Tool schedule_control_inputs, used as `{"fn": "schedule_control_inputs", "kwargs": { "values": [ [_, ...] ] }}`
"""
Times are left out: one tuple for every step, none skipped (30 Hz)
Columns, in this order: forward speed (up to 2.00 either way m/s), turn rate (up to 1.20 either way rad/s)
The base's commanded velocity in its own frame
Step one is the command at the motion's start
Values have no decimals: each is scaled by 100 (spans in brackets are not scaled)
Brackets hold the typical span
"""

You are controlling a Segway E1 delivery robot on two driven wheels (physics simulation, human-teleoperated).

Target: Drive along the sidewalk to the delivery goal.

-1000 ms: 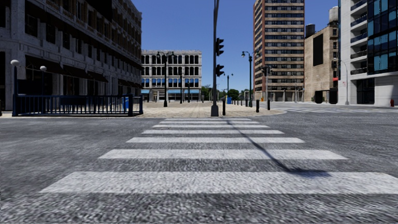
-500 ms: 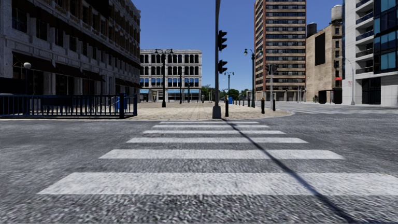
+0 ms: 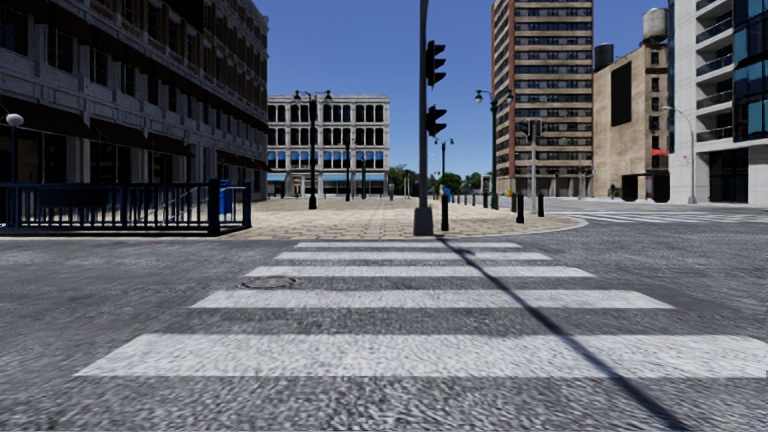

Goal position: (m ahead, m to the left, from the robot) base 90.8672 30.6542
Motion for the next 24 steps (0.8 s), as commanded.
{"fn": "schedule_control_inputs", "kwargs": {
  "values": [
    [200, 0],
    [200, 0],
    [200, 0],
    [200, 0],
    [200, 0],
    [200, 0],
    [200, 0],
    [200, 0],
    [200, 0],
    [200, 0],
    [200, 0],
    [200, 0],
    [200, 0],
    [200, 0],
    [200, 0],
    [200, 0],
    [200, 0],
    [200, 0],
    [200, 0],
    [200, 0],
    [200, 0],
    [200, 0],
    [200, 0],
    [200, 0]
  ]
}}
